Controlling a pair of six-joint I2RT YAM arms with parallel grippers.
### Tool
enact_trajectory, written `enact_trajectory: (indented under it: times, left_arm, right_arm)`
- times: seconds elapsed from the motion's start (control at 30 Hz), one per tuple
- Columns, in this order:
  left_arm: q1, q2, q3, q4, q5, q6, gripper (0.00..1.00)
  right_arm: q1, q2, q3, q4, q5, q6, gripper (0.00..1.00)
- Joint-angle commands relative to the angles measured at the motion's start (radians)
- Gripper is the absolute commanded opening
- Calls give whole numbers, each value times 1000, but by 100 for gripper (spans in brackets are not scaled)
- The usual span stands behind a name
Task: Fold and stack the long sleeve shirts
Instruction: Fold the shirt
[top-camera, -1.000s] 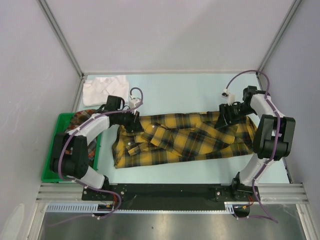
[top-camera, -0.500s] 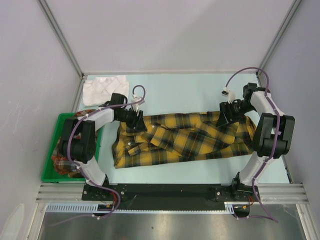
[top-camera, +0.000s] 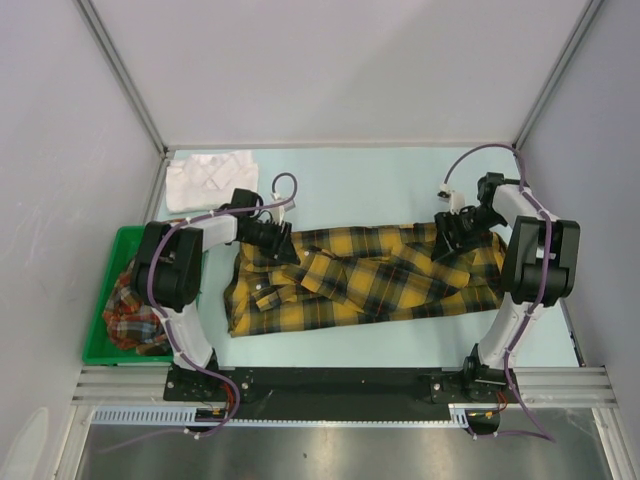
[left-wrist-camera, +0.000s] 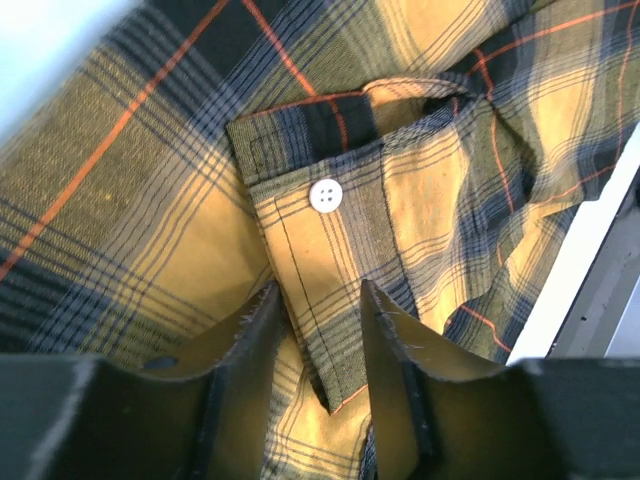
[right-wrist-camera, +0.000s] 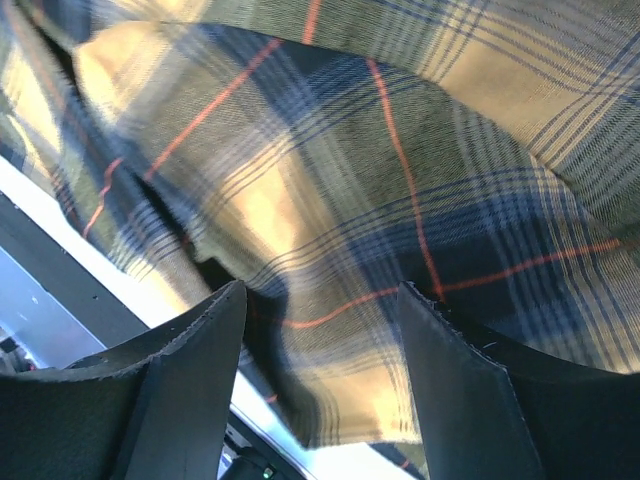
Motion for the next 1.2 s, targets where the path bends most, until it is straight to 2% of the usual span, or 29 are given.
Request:
enact_trajectory:
  times: [0.0, 0.1, 0.23, 0.27, 0.3, 0.4, 0.53, 0.77, 1.0, 1.17]
  left_arm:
    - [-7, -14, 22, 59, 63, -36, 38]
    - [-15, -28, 22, 67, 72, -41, 30]
    - [-38, -8, 35, 65, 66, -35, 31]
    - [-41, -1, 46, 65, 65, -33, 27]
    - [-41, 7, 54, 65, 62, -44, 16]
    - [-35, -17, 69, 28, 68, -36, 0]
    - [10, -189, 28, -7, 52, -38, 0]
    - [97, -320, -60, -25, -18, -47, 0]
    - [128, -266, -123, 7, -127, -50, 0]
    - [129, -231, -149, 11, -211, -53, 2]
  right_arm:
    - [8, 24, -9, 20, 13, 19, 67]
    - [10, 19, -9, 25, 15, 18, 67]
    - [8, 17, -1, 28, 24, 24, 67]
    - [8, 17, 0, 28, 30, 25, 67]
    - [5, 17, 3, 28, 35, 28, 67]
    - [-1, 8, 14, 19, 57, 24, 67]
    - [-27, -1, 25, 30, 77, 25, 67]
    - [-47, -18, 46, 27, 42, 33, 67]
    - [-53, -73, 92, 16, 4, 24, 67]
    - [-61, -168, 89, 19, 28, 21, 67]
